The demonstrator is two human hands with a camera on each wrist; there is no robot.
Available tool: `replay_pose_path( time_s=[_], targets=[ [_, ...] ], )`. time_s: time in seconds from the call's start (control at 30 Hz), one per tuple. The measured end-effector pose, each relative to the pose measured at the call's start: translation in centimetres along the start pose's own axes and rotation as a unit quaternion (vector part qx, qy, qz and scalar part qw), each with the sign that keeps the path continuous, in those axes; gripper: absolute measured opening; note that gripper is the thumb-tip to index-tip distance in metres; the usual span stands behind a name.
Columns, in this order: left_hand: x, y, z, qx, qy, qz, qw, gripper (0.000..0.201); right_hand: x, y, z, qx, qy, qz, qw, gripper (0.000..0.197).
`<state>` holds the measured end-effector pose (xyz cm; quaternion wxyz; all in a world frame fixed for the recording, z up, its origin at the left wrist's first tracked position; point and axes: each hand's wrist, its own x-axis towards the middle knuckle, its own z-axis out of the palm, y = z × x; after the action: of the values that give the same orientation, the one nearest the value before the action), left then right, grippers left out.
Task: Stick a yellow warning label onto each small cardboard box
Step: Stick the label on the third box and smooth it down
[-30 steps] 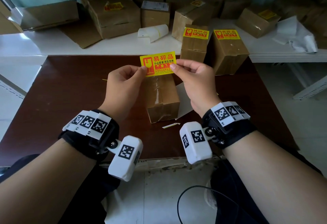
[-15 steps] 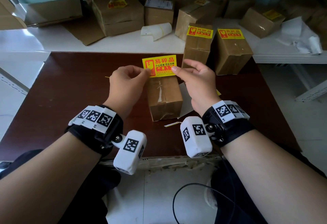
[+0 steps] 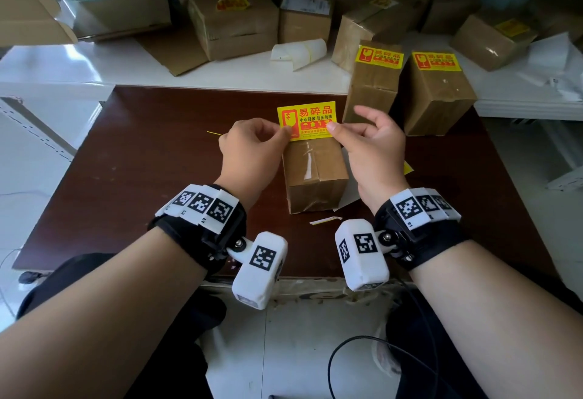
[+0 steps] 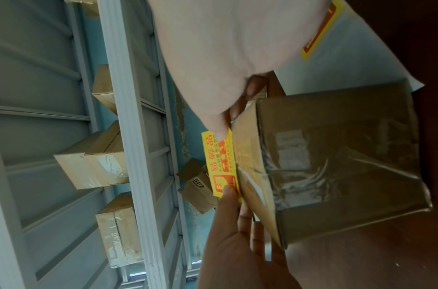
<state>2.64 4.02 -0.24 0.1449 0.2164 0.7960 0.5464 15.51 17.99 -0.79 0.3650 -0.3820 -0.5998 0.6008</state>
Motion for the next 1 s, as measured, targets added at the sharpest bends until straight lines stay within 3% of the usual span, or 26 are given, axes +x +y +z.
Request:
replay_pose_path(
  time_s=[0.27,0.57,1.0],
  targets=[
    [-0.43,0.43,0.16,-0.025,-0.001,-0.02,0.999,0.029,0.17,-0.02,-0.08,-0.015,0.01,0.002,1.0,0.056],
    [-0.26,0.01,0.17,-0.08,-0.016,-0.045,0.996,0.025,0.26,-0.66,-0.3,-0.033,0.012,0.001,0.999,0.031],
    [-0.05,0.35,0.02,-0.055,-0.012,-0.034,0.998,0.025,-0.04,-0.81,-0.29,-0.068,0.025,-0.013,0.997,0.026]
  ],
)
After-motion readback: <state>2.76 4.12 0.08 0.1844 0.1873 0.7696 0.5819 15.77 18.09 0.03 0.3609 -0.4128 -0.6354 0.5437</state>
